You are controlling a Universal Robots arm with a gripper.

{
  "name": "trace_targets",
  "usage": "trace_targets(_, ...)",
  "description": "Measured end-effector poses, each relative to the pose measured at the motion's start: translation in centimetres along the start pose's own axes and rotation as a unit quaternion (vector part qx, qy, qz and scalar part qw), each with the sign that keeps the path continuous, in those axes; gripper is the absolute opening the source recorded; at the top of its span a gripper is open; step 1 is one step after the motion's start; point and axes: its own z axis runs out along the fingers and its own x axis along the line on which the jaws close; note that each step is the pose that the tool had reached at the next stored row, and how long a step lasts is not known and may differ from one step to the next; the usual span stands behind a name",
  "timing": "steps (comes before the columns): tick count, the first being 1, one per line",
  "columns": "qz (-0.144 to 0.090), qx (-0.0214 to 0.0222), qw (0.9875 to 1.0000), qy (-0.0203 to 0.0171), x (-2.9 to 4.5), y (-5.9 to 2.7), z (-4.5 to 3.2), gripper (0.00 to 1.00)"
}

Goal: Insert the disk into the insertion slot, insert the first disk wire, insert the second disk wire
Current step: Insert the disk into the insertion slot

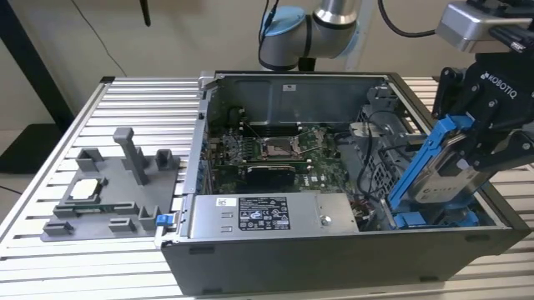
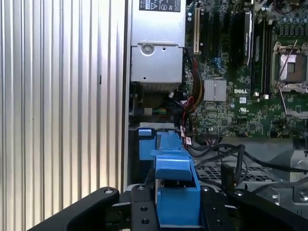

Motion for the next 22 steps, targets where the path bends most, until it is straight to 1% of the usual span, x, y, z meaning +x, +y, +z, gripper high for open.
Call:
trace_targets(7, -0.001, 0.0000, 1.0000, -0.0012, -0.04, -0.04, 0.98, 0.00)
trace_targets(12, -0.002, -0.0001, 1.0000, -0.0021, -0.03, -0.08, 1.82, 0.00)
trace_targets(17, -0.003, -0.0001, 1.0000, -0.0023, -0.47, -0.11, 2.58, 0.00)
trace_targets(20, -0.003, 0.0000, 1.0000, -0.0032, -0.50, -0.14, 3.07, 0.00)
trace_targets(21, -0.003, 0.0000, 1.0000, -0.0028, -0.49, -0.15, 3.11, 1.00)
trace_targets(22, -0.003, -0.0001, 1.0000, -0.0025, -0.49, -0.15, 3.10, 1.00)
